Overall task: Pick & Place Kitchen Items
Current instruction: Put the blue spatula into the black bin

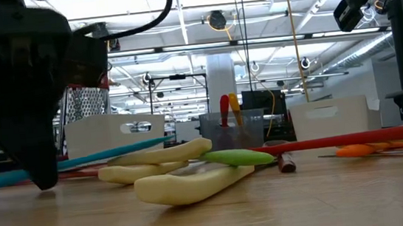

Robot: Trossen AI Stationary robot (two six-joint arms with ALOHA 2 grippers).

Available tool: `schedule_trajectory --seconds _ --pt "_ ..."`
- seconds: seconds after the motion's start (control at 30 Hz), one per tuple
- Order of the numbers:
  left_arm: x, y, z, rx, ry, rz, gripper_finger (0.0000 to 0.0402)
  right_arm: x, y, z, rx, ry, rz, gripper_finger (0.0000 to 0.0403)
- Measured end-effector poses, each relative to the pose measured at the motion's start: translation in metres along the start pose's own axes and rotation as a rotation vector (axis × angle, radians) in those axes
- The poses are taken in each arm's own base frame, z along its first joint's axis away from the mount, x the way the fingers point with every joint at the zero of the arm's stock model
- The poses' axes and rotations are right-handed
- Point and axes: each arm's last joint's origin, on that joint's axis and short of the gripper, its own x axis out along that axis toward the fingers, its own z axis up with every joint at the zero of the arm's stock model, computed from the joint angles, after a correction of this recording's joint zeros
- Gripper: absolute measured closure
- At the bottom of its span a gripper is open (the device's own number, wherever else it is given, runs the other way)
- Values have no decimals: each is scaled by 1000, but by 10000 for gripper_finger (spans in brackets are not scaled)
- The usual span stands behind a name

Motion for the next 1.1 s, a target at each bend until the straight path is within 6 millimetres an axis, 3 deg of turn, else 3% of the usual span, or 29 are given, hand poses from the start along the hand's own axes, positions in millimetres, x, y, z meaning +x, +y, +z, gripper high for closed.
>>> schedule_trajectory --seconds 0.37,0.63,0.87,1.1 --pt "-28 -5 2 -30 7 -95 381 0 0 0 -3 0 0 289" --pt "-61 -8 8 -49 -37 -215 381 0 0 0 -10 0 1 289" --pt "-88 -12 33 -126 -186 -377 381 0 0 0 -10 1 0 289" --pt "-98 -13 64 -169 -314 -530 381 0 0 0 -51 0 0 289"
